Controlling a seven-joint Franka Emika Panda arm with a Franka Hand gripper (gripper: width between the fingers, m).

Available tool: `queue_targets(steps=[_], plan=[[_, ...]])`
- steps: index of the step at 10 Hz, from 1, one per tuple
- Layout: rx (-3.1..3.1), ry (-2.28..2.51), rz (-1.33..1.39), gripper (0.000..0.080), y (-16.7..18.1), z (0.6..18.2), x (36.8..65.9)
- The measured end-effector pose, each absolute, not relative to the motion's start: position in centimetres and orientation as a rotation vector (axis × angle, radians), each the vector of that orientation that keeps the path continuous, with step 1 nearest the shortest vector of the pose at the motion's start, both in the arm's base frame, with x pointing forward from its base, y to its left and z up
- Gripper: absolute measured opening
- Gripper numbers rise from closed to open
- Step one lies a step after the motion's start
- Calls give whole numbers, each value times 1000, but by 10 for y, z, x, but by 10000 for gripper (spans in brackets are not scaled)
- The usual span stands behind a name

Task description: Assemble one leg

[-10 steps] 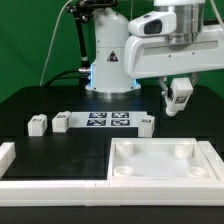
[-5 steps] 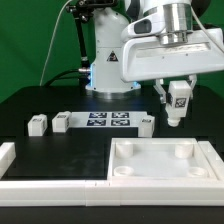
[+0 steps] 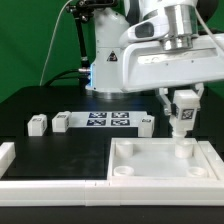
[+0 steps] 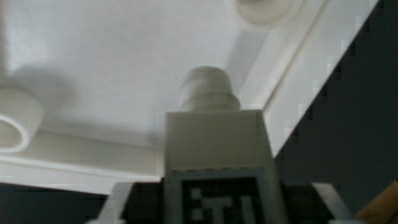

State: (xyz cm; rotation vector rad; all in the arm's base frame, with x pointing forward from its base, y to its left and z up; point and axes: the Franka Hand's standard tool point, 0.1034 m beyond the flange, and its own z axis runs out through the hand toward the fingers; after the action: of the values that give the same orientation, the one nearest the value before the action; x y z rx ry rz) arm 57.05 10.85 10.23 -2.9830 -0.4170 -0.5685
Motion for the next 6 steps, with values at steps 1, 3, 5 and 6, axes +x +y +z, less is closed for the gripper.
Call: queue_targets(steps=[1, 3, 5, 6], plan=[[-2980, -461, -572, 288, 108, 101, 578], [-2980, -461, -567, 288, 109, 99, 576], [-2970, -459, -627, 288, 108, 100, 579], [-2971, -456, -620, 288, 108, 98, 577]])
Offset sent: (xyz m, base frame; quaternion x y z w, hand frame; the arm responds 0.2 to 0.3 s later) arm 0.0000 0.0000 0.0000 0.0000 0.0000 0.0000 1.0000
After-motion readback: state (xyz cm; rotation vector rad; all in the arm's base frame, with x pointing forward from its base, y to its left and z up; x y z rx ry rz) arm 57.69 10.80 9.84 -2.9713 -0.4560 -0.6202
